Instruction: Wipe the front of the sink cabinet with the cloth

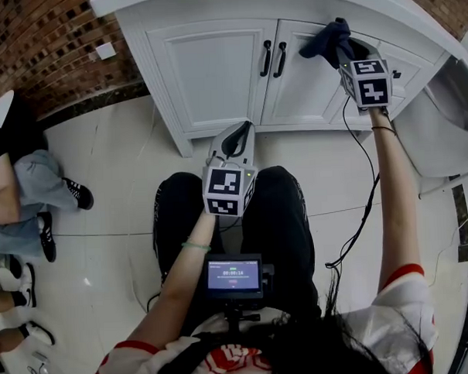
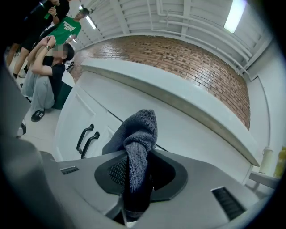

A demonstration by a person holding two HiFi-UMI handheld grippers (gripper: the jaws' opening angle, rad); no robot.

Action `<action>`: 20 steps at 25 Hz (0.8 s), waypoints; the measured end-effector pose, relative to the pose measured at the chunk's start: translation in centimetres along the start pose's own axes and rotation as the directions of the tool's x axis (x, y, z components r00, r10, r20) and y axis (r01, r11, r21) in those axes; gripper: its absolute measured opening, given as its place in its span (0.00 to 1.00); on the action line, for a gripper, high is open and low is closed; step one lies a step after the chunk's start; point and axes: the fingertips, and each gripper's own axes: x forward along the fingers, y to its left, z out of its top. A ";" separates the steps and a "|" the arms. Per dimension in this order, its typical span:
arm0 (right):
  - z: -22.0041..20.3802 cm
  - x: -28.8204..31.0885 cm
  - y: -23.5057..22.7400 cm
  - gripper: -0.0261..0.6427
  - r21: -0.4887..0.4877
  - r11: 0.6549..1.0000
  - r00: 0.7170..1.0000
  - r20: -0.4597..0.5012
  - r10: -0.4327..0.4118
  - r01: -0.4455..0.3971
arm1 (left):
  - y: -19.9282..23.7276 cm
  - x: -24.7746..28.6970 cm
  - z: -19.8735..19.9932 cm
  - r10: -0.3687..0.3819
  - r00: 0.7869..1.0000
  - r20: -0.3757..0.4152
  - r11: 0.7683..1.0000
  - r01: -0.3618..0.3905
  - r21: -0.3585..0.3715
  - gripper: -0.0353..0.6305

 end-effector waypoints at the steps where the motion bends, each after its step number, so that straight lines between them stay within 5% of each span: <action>1: -0.6 0.2 0.4 0.20 0.001 1.000 1.000 -0.016 0.003 -0.003 | -0.1 -0.1 0.1 -0.004 1.000 0.000 1.000 0.004 0.004 0.12; 11: -7.7 2.0 3.6 0.20 0.038 0.999 0.988 -0.150 0.028 -0.023 | 1.7 -0.4 -0.1 0.028 1.000 -0.002 0.999 -0.028 -0.032 0.12; 20: -17.1 4.0 10.4 0.20 0.081 0.990 0.945 -0.300 0.132 -0.113 | 1.3 0.1 -0.5 0.018 1.000 -0.011 1.000 -0.018 -0.021 0.12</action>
